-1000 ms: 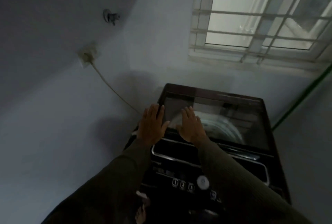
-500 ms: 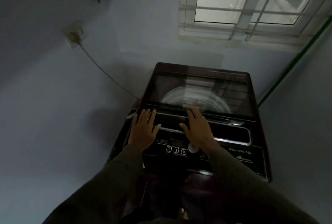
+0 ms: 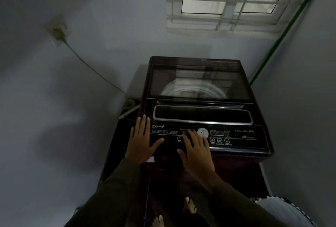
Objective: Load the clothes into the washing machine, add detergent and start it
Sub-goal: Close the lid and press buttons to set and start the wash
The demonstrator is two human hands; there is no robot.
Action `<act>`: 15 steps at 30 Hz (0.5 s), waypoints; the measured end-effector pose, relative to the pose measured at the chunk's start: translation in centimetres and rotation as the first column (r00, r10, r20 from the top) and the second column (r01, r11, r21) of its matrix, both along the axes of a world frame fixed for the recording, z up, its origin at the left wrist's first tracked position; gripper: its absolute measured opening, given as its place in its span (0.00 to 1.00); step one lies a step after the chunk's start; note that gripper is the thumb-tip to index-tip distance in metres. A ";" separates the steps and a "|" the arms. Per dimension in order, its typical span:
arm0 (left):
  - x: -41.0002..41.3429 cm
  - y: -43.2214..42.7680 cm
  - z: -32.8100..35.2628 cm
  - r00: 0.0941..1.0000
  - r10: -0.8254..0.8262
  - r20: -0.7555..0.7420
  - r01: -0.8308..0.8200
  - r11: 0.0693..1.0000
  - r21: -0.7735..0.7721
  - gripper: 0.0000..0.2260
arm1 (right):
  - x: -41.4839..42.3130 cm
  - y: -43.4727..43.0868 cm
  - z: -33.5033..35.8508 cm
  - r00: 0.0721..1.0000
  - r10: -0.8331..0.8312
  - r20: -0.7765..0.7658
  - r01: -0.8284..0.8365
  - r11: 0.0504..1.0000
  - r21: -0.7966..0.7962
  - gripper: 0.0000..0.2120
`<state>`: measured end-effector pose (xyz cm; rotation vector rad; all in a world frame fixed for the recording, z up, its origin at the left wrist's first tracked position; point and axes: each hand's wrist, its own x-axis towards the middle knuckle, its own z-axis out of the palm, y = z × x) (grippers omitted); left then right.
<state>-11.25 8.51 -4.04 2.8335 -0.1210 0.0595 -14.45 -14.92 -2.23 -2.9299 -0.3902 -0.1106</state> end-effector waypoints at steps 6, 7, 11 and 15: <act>-0.4 0.7 0.0 0.999 -0.038 -0.029 0.034 0.993 -0.116 0.49 | -2.4 1.2 -0.4 0.996 -0.056 -0.072 0.054 0.998 -0.023 0.31; -0.4 0.7 0.1 0.999 -0.034 -0.039 0.028 0.990 -0.139 0.50 | -2.5 1.3 -0.4 0.995 -0.060 -0.076 0.058 0.998 -0.022 0.31; -0.5 0.7 0.4 0.998 -0.033 -0.047 0.024 0.984 -0.177 0.51 | -2.8 1.8 -0.4 0.993 -0.098 -0.059 0.096 0.995 -0.036 0.32; -0.5 0.7 0.3 0.998 -0.027 -0.049 0.018 0.984 -0.179 0.51 | -2.9 2.2 -0.6 0.992 -0.122 -0.043 0.120 0.992 -0.044 0.35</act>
